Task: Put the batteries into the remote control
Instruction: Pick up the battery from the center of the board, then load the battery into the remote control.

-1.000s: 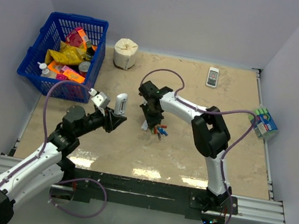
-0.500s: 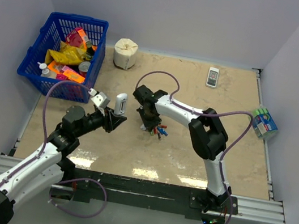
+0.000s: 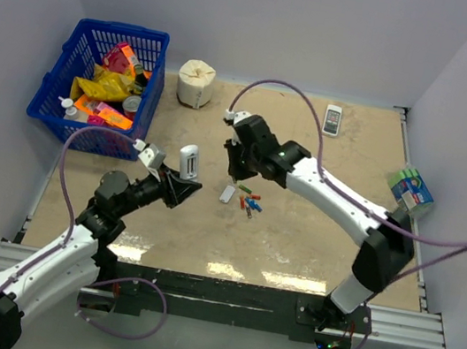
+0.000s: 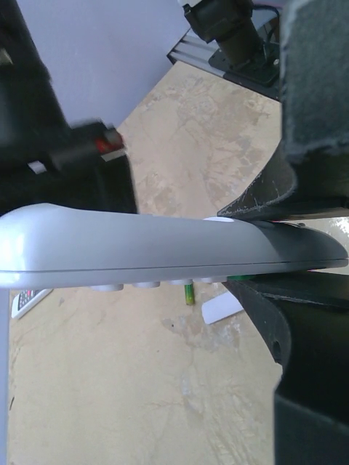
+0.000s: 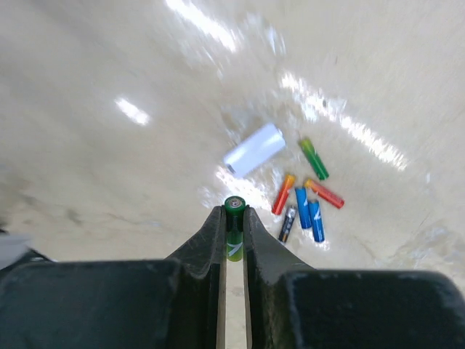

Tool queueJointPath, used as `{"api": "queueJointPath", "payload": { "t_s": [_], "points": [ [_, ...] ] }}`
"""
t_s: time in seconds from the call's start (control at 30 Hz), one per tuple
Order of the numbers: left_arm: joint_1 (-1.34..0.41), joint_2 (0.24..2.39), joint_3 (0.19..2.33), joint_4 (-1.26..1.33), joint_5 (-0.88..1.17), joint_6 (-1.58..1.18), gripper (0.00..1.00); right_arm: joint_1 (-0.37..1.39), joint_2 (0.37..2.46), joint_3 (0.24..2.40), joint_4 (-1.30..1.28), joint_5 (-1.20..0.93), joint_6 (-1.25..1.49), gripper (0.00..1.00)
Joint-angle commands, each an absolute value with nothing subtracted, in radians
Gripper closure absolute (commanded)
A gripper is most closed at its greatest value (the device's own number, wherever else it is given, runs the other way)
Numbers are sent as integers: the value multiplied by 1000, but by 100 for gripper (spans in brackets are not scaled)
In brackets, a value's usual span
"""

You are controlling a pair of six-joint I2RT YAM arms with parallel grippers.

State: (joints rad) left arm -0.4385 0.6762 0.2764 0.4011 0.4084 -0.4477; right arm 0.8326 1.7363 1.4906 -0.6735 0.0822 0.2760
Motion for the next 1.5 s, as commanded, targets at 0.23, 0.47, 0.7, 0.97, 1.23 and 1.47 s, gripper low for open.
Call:
{"api": "queueJointPath", "payload": {
  "t_s": [0.23, 0.47, 0.7, 0.97, 1.23, 1.47],
  "points": [
    [-431, 753, 288, 614, 382, -644, 100, 857, 1324, 1241, -69, 17, 271, 100],
    [-437, 776, 314, 591, 347, -722, 100, 900, 1275, 1140, 187, 11, 275, 100],
    [-443, 772, 308, 598, 331, -773, 100, 1000, 1321, 1144, 304, 67, 220, 100],
    [-443, 764, 310, 626, 354, -785, 100, 1057, 1393, 1169, 318, 136, 180, 100],
    [-443, 759, 301, 655, 374, -781, 100, 1065, 1425, 1152, 356, 221, 164, 100],
    [-443, 758, 304, 663, 383, -770, 100, 1065, 1454, 1169, 373, 230, 150, 100]
  ]
}}
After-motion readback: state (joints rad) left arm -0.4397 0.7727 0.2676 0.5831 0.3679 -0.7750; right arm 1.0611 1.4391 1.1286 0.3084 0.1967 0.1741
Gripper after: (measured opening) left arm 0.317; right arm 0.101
